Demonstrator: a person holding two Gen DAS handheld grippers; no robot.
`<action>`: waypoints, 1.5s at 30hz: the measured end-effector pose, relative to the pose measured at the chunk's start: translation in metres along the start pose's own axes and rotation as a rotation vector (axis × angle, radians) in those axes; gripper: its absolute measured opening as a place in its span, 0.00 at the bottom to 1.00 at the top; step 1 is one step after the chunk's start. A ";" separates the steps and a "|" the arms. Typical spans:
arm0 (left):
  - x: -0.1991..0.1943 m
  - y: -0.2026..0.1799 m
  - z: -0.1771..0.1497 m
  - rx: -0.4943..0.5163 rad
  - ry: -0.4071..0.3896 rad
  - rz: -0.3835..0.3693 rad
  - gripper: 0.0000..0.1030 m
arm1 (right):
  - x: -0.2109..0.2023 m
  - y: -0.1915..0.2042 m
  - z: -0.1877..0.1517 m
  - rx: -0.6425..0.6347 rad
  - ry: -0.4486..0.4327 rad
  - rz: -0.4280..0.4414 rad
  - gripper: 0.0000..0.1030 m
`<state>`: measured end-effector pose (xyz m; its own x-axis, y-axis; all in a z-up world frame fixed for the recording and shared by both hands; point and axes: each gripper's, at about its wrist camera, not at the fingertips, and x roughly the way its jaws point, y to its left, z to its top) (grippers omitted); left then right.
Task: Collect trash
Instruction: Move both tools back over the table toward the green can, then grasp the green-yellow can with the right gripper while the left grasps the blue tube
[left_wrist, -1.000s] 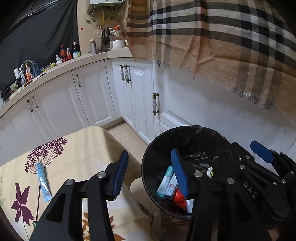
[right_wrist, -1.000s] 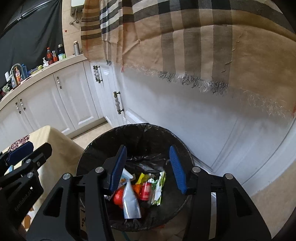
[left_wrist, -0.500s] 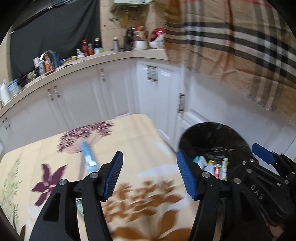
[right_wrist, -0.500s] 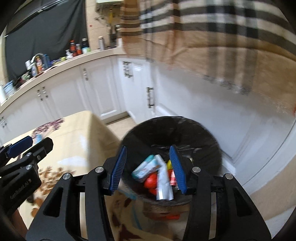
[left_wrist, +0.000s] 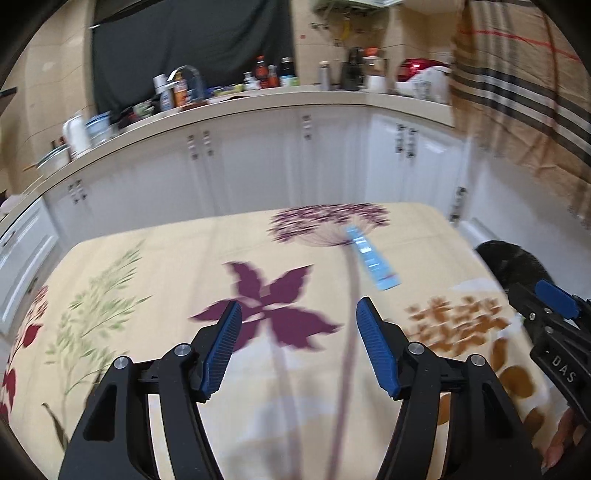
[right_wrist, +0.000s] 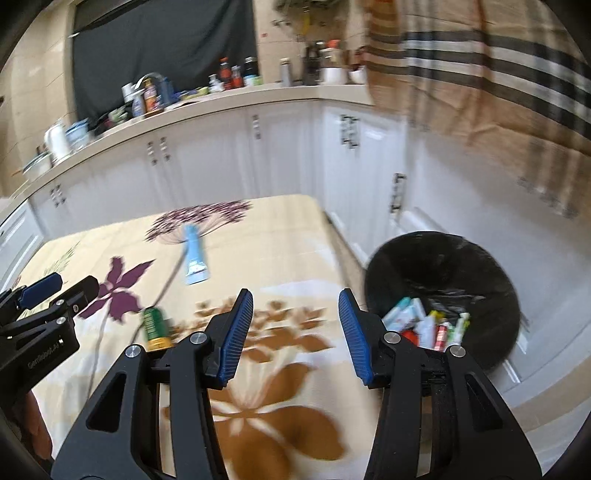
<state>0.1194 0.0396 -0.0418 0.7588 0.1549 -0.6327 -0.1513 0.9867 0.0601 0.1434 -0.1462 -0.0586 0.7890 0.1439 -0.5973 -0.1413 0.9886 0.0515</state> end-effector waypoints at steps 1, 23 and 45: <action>-0.001 0.010 -0.003 -0.010 0.003 0.012 0.61 | 0.001 0.010 -0.002 -0.015 0.007 0.015 0.46; 0.000 0.095 -0.027 -0.129 0.052 0.110 0.61 | 0.038 0.095 -0.020 -0.174 0.184 0.123 0.42; 0.024 0.044 -0.006 -0.084 0.061 0.031 0.61 | 0.049 0.050 0.009 -0.126 0.130 0.061 0.23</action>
<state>0.1274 0.0862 -0.0591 0.7133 0.1799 -0.6773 -0.2289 0.9733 0.0174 0.1800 -0.0889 -0.0784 0.6940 0.1886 -0.6949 -0.2666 0.9638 -0.0048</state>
